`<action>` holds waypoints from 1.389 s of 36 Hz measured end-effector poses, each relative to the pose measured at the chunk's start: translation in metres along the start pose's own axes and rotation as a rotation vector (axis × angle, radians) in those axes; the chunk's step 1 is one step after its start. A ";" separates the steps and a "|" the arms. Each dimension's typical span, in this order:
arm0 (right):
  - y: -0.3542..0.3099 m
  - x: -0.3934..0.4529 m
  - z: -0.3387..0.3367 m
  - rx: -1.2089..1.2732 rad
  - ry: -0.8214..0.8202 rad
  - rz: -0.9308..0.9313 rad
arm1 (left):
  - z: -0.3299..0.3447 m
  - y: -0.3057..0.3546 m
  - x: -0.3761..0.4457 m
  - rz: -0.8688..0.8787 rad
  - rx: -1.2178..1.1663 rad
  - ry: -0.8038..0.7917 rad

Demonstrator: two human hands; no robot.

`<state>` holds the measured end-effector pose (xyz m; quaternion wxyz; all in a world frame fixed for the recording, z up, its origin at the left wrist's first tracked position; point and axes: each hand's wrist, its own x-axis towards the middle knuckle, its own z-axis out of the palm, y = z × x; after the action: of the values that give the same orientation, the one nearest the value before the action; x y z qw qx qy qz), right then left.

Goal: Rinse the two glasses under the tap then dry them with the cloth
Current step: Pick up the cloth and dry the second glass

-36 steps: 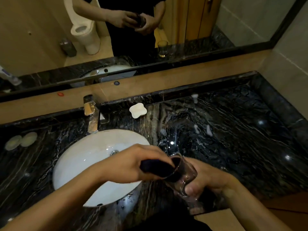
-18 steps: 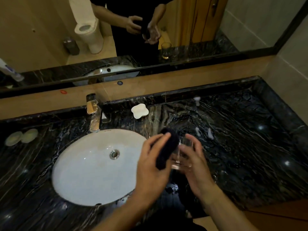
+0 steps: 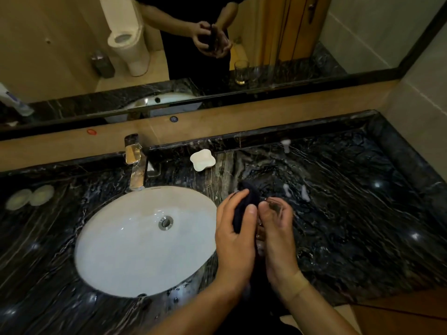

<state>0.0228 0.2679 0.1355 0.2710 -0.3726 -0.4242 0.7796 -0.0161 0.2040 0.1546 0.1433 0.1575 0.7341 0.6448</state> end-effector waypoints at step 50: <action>-0.004 0.027 -0.009 0.394 -0.153 0.425 | -0.016 -0.017 -0.007 0.274 0.227 -0.137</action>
<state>0.0150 0.2941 0.1265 0.1359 -0.3336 -0.1966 0.9119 -0.0168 0.1848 0.1401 0.0849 0.3145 0.7623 0.5593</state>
